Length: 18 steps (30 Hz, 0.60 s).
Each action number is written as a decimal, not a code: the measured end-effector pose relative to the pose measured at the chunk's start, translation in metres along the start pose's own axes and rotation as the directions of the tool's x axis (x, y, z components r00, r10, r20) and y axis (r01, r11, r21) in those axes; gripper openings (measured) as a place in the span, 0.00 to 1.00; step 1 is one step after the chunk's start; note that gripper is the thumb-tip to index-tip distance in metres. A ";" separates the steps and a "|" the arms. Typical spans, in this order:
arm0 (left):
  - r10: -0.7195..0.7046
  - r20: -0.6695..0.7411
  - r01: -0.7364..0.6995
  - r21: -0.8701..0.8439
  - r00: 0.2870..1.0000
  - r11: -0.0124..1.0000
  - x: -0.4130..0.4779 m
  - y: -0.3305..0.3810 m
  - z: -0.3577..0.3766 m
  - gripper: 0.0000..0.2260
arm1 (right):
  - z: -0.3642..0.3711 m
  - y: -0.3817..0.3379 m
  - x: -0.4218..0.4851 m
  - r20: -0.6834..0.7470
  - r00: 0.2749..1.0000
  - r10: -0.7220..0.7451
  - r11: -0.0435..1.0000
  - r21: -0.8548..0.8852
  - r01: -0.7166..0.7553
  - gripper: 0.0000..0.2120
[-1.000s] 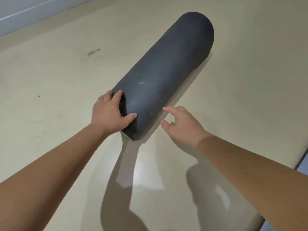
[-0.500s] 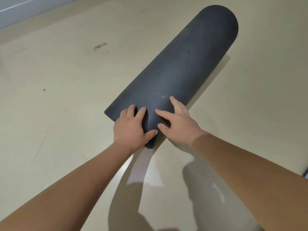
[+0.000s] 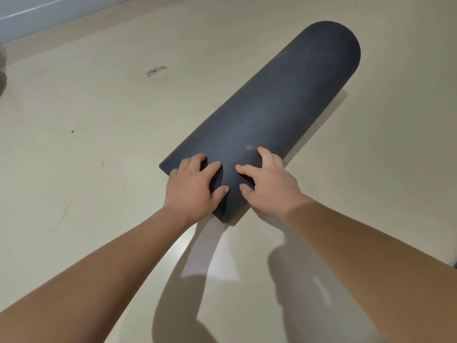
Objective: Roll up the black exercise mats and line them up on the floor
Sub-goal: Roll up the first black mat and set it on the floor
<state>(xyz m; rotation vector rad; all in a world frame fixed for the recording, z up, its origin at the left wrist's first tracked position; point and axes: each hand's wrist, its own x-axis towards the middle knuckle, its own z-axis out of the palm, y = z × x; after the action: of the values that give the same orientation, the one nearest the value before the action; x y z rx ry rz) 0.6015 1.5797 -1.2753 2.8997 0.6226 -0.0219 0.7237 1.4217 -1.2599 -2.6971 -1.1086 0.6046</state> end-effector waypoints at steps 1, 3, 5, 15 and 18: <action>0.014 -0.032 -0.014 -0.020 0.999 1.000 -0.001 -0.005 -0.002 0.24 | -0.001 -0.002 0.000 -0.021 0.999 -0.025 1.000 -0.017 0.025 0.22; 0.027 -0.082 -0.030 -0.036 0.996 0.999 -0.001 -0.015 -0.007 0.21 | -0.003 -0.005 0.001 -0.037 0.997 -0.068 0.997 -0.028 0.067 0.22; 0.028 -0.114 -0.033 -0.041 0.993 0.999 0.004 -0.020 -0.014 0.20 | -0.009 -0.008 0.003 -0.045 0.996 -0.079 0.997 -0.011 0.079 0.23; 0.014 -0.087 -0.015 -0.011 0.996 1.000 0.010 0.010 -0.028 0.18 | -0.019 0.013 -0.025 -0.047 0.998 -0.032 0.997 0.062 0.035 0.20; -0.049 -0.047 0.049 -0.002 0.998 0.999 0.015 0.022 -0.028 0.17 | -0.022 0.042 -0.047 0.011 0.999 0.053 0.985 0.166 -0.055 0.20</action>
<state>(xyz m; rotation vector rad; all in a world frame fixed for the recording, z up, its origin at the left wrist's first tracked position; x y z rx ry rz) 0.6230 1.5711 -1.2449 2.8916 0.7012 0.0397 0.7297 1.3590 -1.2386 -2.5907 -0.9439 0.6833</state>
